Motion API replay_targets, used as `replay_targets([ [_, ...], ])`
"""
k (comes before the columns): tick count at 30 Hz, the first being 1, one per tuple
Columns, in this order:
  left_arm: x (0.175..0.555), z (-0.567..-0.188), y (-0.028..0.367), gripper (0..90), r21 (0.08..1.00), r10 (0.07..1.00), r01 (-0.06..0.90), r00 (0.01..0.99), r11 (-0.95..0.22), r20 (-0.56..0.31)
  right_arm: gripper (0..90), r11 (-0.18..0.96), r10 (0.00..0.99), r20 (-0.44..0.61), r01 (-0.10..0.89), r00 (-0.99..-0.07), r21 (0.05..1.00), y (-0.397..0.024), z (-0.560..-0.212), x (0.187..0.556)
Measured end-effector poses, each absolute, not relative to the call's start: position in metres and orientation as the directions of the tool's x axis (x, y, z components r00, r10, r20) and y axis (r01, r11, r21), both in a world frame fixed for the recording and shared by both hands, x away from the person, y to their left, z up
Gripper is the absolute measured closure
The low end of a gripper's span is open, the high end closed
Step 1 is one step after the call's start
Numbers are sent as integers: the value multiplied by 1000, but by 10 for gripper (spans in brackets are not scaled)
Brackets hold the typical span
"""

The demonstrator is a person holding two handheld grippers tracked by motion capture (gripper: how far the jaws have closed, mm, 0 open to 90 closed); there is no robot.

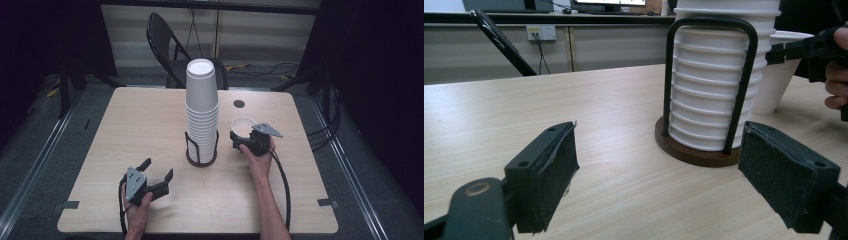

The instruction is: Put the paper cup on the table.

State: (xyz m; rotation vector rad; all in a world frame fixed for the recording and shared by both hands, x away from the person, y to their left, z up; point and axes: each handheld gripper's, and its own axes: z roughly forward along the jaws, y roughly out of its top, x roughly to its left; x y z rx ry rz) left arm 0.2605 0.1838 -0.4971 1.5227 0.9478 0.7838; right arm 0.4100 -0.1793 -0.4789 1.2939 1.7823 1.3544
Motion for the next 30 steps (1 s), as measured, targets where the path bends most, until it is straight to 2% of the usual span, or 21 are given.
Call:
replay_targets([
  [7, 260, -497, 184, 159, 988, 891, 145, 454, -51, -21, 121, 78, 918, 87, 392, -386, 917, -178, -480, 410],
  [19, 261, -497, 184, 159, 987, 891, 149, 454, -56, -18, 128, 72, 918, 125, 469, -375, 880, -186, -487, 407],
  [30, 261, -497, 184, 160, 987, 894, 157, 447, -45, -30, 131, 54, 926, 129, 464, -355, 884, -198, -486, 390],
])
